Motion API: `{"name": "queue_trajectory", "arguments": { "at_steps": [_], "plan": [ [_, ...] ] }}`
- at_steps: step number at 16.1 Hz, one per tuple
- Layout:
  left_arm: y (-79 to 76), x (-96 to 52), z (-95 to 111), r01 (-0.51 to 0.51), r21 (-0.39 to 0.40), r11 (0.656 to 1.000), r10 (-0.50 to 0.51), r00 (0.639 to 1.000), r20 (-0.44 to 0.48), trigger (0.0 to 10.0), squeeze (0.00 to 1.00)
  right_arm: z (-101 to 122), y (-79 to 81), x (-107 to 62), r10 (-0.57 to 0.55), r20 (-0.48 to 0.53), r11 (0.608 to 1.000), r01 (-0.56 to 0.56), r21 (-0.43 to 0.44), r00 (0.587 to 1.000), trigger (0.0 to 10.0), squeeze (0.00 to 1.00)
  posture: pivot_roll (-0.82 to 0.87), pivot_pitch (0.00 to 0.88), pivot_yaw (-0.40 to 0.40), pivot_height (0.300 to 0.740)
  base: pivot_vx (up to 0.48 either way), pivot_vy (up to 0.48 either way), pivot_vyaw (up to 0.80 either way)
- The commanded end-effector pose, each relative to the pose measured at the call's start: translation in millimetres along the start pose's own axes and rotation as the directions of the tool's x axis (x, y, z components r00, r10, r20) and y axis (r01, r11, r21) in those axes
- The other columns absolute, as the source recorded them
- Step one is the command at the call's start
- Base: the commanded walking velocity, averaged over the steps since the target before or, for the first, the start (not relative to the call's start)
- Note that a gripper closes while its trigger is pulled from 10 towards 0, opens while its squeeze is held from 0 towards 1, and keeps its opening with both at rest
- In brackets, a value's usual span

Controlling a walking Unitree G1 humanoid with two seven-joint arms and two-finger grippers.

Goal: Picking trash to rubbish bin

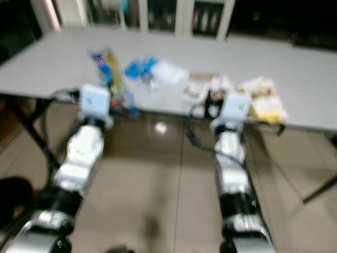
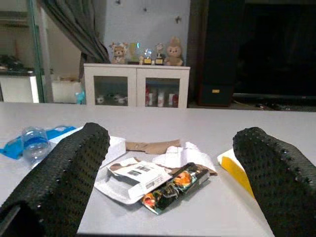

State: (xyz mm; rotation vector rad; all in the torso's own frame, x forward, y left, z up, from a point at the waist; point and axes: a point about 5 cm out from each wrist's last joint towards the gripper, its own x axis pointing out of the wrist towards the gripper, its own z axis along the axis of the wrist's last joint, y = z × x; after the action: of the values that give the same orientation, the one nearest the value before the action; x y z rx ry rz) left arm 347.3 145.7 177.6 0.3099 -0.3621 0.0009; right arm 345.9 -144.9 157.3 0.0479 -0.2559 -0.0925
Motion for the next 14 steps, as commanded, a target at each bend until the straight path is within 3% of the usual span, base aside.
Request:
{"name": "queue_trajectory", "arguments": {
  "at_steps": [1,2,10,14],
  "plan": [
    [-8.1,2.5,4.3,0.016,-0.015,1.0,-0.016,1.0,0.01,10.0,0.0,3.7,-7.2,3.0,-0.018,0.01,1.0,0.018,-0.003,1.0,10.0,0.0,0.0,0.034,-0.051,0.74,-0.262,0.0,0.0],
    [-8.2,2.4,3.9,0.016,-0.016,1.0,-0.016,1.0,0.008,10.0,0.0,3.4,-7.1,3.1,-0.015,0.008,1.0,0.015,-0.004,1.0,10.0,0.0,0.0,0.035,-0.051,0.74,0.262,0.0,0.0],
    [-8.3,1.9,1.9,0.018,-0.023,1.0,-0.018,1.0,0.0,10.0,0.0,-0.2,-6.3,2.1,0.0,-0.015,1.0,0.0,0.002,1.0,10.0,0.0,0.0,0.039,-0.054,0.74,-0.327,0.0,0.0],
    [-8.4,1.8,1.6,0.017,-0.029,0.999,-0.017,1.0,-0.002,10.0,0.0,-0.6,-5.7,1.9,0.008,-0.019,1.0,-0.008,0.005,1.0,10.0,0.0,0.0,0.041,-0.054,0.74,0.0,0.0,0.0]
  ]
}}
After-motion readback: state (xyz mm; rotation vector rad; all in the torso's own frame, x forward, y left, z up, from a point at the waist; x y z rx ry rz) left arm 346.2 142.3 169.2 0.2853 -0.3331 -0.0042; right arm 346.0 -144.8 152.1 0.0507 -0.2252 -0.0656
